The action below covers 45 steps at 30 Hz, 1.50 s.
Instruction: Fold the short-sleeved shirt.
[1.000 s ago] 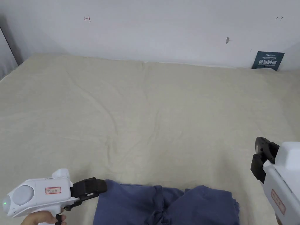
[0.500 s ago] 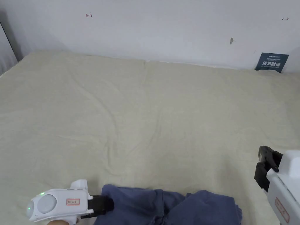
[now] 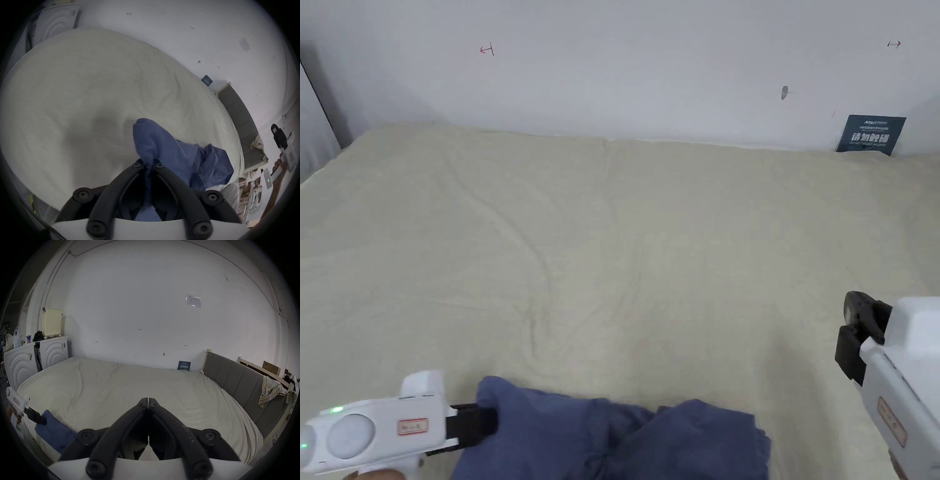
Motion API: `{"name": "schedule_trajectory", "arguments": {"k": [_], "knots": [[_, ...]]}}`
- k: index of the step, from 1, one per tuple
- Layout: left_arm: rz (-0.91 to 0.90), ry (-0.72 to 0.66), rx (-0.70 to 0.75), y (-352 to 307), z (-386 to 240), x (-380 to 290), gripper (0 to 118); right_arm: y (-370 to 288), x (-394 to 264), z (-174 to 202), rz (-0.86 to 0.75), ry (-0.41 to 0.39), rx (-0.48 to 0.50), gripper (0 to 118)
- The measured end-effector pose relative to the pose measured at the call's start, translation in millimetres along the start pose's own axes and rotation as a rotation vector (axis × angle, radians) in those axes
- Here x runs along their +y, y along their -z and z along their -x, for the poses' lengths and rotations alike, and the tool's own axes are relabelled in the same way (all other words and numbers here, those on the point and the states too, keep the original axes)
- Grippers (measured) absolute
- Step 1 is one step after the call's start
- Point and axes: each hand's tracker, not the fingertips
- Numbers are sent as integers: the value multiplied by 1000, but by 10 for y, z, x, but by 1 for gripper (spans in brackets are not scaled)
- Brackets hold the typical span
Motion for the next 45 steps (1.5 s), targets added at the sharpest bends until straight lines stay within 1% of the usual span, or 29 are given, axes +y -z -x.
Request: {"name": "schedule_trajectory", "arguments": {"k": [2,3,5,6,8,11,12,14,16,19,24,26,28,29,31,33,34,35,36,37,38,39,42,45], "knots": [[-29,-39,47,-144,180,24,9,-19,6,3,-6,1,10,1],[-34,-48,74,-241,147,14,9,-25,10,2,-7,0,14,1],[-44,-26,132,-343,127,16,9,-40,16,4,-13,-3,17,1],[-38,-7,136,-378,70,11,9,-45,19,0,-13,-3,19,1],[-27,-25,113,-429,-158,31,9,-60,20,-8,-20,0,21,1],[-9,-14,114,-377,-550,101,9,-86,20,-30,-24,9,20,1],[-5,-3,100,-360,-683,108,9,-96,21,-34,-26,10,19,1],[1,68,24,-318,-1077,88,9,-124,16,-59,-29,13,14,1],[13,129,-24,-226,-1406,64,9,-157,6,-100,-32,19,8,1],[77,192,-89,33,-1872,-59,9,-201,-19,-182,-34,27,-10,1],[155,297,-101,629,-2522,-358,9,-276,-75,-341,-31,39,-47,1],[205,318,-55,921,-2711,-495,9,-304,-97,-416,-27,44,-63,1],[245,357,-53,1178,-2834,-644,9,-337,-123,-483,-24,51,-82,1],[264,370,-17,1295,-2884,-715,9,-353,-137,-517,-20,53,-89,1],[288,431,47,1440,-2984,-875,10,-382,-164,-573,-16,57,-105,1],[282,451,60,1501,-3020,-942,11,-402,-190,-621,-9,59,-117,1],[272,431,53,1480,-3025,-939,16,-412,-203,-644,-7,61,-123,1],[259,404,29,1423,-3022,-916,27,-421,-212,-663,-5,63,-128,1],[255,364,-42,1367,-3017,-883,55,-425,-221,-677,-4,64,-131,1],[257,335,-99,1308,-3013,-847,79,-425,-226,-686,-2,66,-137,1],[250,308,-137,1228,-3019,-807,98,-422,-226,-692,-1,70,-139,1],[231,291,-163,1116,-3020,-766,111,-420,-221,-695,0,74,-138,1],[108,292,-226,784,-2981,-622,110,-424,-194,-670,-8,79,-137,1],[-20,321,-201,504,-2890,-509,109,-434,-144,-617,-22,77,-125,1]]}}
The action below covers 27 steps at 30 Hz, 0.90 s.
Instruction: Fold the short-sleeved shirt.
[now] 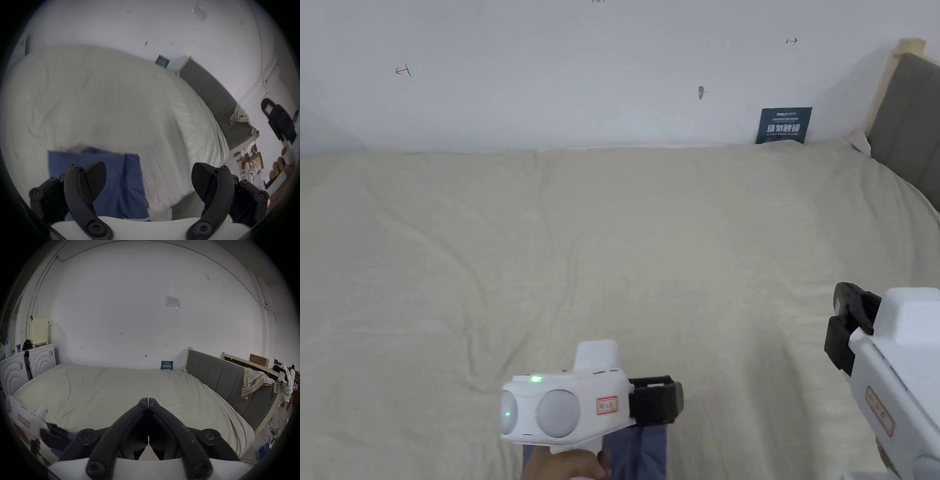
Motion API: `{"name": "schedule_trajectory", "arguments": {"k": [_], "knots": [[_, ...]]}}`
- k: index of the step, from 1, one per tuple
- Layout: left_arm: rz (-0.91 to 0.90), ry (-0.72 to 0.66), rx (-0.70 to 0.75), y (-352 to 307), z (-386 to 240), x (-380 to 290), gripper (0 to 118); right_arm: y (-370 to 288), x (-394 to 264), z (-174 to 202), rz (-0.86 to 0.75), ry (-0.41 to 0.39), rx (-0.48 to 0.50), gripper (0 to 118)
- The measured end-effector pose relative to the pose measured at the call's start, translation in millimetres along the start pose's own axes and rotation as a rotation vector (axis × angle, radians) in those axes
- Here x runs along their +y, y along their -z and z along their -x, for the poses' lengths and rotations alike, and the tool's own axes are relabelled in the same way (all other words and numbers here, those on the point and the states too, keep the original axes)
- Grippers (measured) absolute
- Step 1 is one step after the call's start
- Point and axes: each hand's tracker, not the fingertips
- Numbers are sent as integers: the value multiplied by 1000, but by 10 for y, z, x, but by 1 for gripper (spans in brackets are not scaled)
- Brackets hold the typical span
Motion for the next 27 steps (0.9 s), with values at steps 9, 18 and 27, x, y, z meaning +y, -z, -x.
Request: {"name": "schedule_trajectory", "arguments": {"k": [9,18,27], "knots": [[-242,101,205,-289,375,-191,1,6,48,130,-19,-11,37,1],[-157,144,155,195,212,-683,0,43,-24,140,8,-14,46,1],[-8,212,197,943,6,-1092,0,91,-83,-24,31,-14,15,1]]}}
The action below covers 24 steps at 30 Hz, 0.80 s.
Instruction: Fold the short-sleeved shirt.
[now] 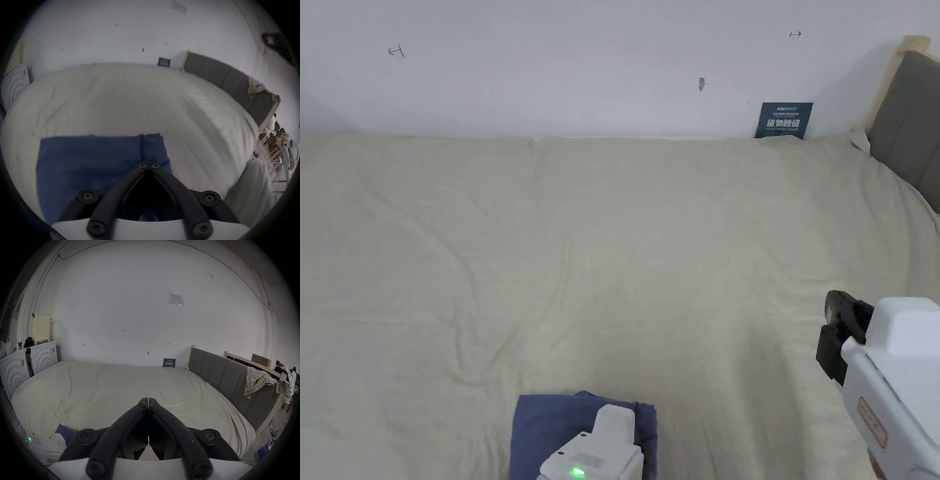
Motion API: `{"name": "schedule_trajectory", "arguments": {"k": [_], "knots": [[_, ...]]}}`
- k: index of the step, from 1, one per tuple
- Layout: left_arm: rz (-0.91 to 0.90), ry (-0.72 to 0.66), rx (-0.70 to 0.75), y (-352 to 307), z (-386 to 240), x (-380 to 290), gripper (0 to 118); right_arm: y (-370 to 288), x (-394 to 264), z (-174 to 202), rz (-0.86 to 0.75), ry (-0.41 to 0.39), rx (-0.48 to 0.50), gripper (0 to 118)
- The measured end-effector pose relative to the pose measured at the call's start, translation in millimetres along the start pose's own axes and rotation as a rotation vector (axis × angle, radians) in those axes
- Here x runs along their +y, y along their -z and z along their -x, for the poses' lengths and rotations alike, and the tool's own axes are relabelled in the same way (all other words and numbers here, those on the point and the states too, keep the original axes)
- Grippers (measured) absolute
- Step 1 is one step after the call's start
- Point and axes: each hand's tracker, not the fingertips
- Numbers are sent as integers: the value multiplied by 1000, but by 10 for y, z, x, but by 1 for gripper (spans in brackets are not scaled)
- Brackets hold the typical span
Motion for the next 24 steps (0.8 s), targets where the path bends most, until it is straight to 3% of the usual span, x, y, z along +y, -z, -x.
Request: {"name": "schedule_trajectory", "arguments": {"k": [4,12,18,24], "knots": [[-59,70,27,46,-72,-178,0,6,-63,-39,20,-1,-10,1],[-40,-3,-12,-128,18,22,0,-45,-57,-25,21,13,-11,1],[-282,-1,-26,-865,186,506,0,-140,95,101,-29,3,17,1],[-481,40,80,-1572,560,984,0,-219,253,308,-90,-4,38,1]]}}
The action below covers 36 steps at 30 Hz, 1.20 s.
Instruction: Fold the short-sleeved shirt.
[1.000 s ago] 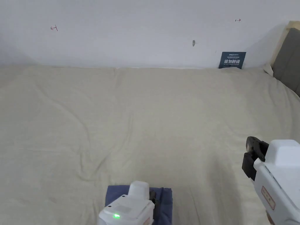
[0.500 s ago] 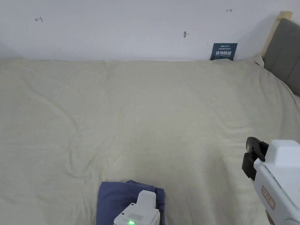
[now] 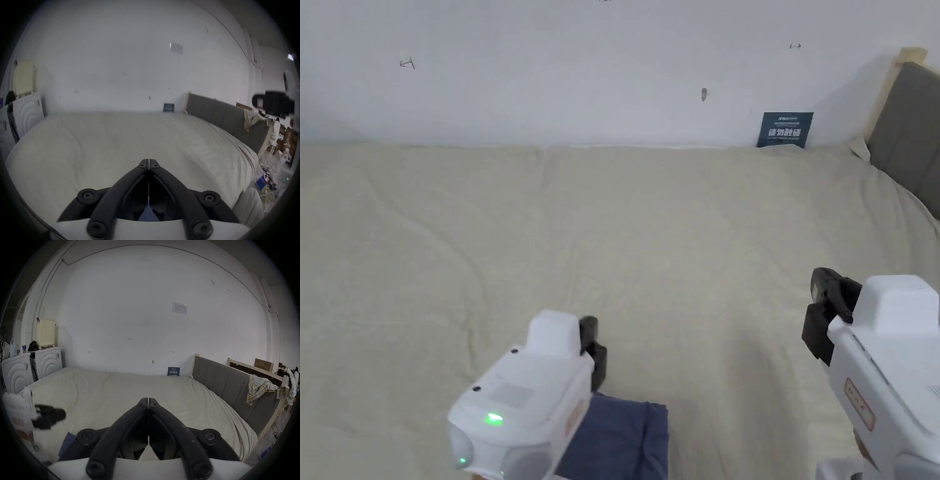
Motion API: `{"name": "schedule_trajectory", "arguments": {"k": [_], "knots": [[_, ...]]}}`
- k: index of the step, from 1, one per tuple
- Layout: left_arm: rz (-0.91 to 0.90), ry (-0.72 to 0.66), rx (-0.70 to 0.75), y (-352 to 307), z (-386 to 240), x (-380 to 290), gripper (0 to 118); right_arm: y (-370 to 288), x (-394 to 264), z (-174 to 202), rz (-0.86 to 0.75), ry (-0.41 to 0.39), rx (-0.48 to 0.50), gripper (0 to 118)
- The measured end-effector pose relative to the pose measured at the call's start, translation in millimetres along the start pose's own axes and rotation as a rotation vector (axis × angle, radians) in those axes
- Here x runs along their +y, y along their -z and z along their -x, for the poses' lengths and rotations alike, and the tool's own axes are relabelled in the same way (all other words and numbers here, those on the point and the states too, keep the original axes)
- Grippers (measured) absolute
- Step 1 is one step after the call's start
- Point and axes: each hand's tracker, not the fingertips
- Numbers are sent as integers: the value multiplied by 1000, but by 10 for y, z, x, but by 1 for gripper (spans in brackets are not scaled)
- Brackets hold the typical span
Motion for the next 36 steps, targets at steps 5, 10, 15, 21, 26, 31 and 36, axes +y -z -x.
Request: {"name": "schedule_trajectory", "arguments": {"k": [5,10,15,21,26,31,36], "knots": [[-119,46,135,-240,426,374,0,3,102,186,-43,1,24,1],[-176,58,248,-444,810,516,0,32,145,356,-84,-6,44,1],[-190,50,325,-611,1106,520,0,55,152,498,-108,-10,55,1],[-198,9,343,-701,1241,483,0,129,123,593,-107,-12,71,1],[-182,5,339,-673,1235,443,0,153,94,651,-100,-15,84,1],[-170,-3,330,-649,1212,401,0,305,-225,753,-53,4,138,2],[-153,-13,314,-639,1210,345,0,553,-938,1065,146,-23,195,2]]}}
